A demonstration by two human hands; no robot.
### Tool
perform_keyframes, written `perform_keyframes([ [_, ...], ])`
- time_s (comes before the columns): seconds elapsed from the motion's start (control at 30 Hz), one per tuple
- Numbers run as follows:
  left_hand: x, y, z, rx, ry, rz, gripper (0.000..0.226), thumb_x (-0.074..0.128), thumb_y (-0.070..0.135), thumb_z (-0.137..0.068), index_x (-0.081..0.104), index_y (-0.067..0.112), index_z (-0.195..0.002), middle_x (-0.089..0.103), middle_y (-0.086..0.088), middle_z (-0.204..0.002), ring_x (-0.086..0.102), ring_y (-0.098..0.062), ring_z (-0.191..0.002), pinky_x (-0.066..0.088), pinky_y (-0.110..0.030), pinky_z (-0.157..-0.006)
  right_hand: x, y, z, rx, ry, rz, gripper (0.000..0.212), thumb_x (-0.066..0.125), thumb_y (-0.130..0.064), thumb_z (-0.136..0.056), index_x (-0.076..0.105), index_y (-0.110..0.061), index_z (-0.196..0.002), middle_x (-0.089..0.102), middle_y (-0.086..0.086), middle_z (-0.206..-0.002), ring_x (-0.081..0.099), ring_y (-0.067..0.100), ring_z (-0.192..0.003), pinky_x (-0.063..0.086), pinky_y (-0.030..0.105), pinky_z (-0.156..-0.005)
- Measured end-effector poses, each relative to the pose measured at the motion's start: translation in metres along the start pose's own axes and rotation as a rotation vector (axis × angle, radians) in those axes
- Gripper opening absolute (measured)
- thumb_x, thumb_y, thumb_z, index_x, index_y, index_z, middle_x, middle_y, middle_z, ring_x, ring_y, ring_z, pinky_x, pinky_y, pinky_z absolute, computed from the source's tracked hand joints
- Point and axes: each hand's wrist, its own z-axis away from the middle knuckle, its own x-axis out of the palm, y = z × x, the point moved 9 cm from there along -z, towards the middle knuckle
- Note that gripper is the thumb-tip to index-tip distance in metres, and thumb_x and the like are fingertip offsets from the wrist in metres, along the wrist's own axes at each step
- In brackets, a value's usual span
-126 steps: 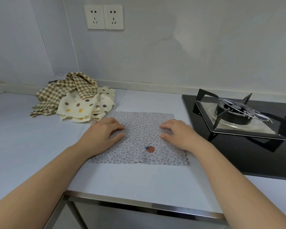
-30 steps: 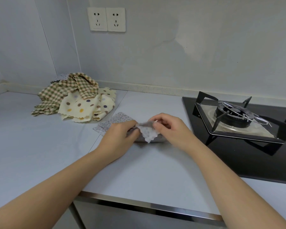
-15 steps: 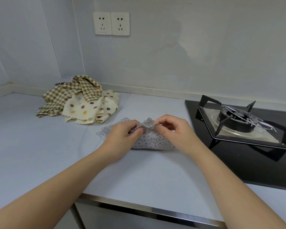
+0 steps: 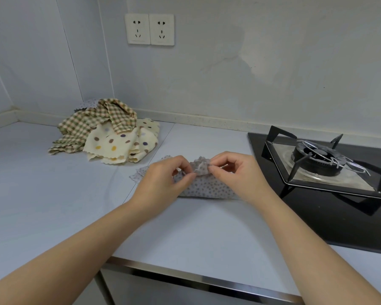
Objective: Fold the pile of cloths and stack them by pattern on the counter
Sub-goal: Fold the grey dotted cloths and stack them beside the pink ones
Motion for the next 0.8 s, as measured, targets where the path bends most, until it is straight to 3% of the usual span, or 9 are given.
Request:
perform_keyframes([
  [0.2,-0.006,0.002,-0.003,0.010,0.038,0.156,0.011,0.068,0.018,-0.086,0.059,0.020,-0.079,0.063,0.009,-0.075,0.058,-0.014,-0.072,0.050,-0.036,-0.070,-0.003,-0.002,0.000,0.010,0.036,-0.111,0.026,0.071,0.003,-0.081,0.068,-0.019,-0.069,0.071,-0.007,-0.074,0.063,0.006,-0.068,0.049,0.017,-0.066],
  [0.37,-0.003,0.001,-0.003,0.017,0.011,0.121,0.015,0.064,0.045,-0.079,0.064,0.030,-0.083,0.066,0.011,-0.081,0.060,-0.016,-0.076,0.051,-0.038,-0.073,-0.004,-0.003,0.000,0.007,0.052,-0.118,0.026,0.071,0.003,-0.081,0.067,-0.019,-0.069,0.070,-0.006,-0.072,0.063,0.008,-0.067,0.049,0.019,-0.065],
  [0.47,-0.003,0.002,-0.003,0.013,0.019,0.113,0.008,0.065,0.032,-0.085,0.065,0.027,-0.079,0.065,0.011,-0.076,0.061,-0.015,-0.072,0.051,-0.040,-0.072,-0.003,-0.002,0.000,0.010,0.052,-0.108,0.025,0.071,0.003,-0.081,0.065,-0.018,-0.069,0.069,-0.006,-0.071,0.062,0.009,-0.066,0.048,0.019,-0.065],
  [0.7,-0.005,0.007,-0.002,-0.010,0.043,0.082,0.010,0.072,0.031,-0.083,0.063,0.029,-0.081,0.062,0.019,-0.079,0.056,-0.014,-0.072,0.045,-0.024,-0.067,-0.004,-0.004,0.001,-0.002,0.058,-0.121,0.027,0.070,0.006,-0.081,0.061,-0.016,-0.068,0.067,-0.005,-0.070,0.061,0.011,-0.068,0.049,0.021,-0.067],
  [0.8,-0.006,0.011,-0.002,0.005,0.063,0.079,0.011,0.073,0.026,-0.083,0.063,0.027,-0.078,0.062,0.016,-0.079,0.056,-0.013,-0.073,0.045,-0.027,-0.067,-0.002,-0.005,0.001,-0.017,0.046,-0.117,0.025,0.070,0.006,-0.081,0.061,-0.015,-0.070,0.066,-0.005,-0.071,0.061,0.012,-0.068,0.049,0.022,-0.067],
])
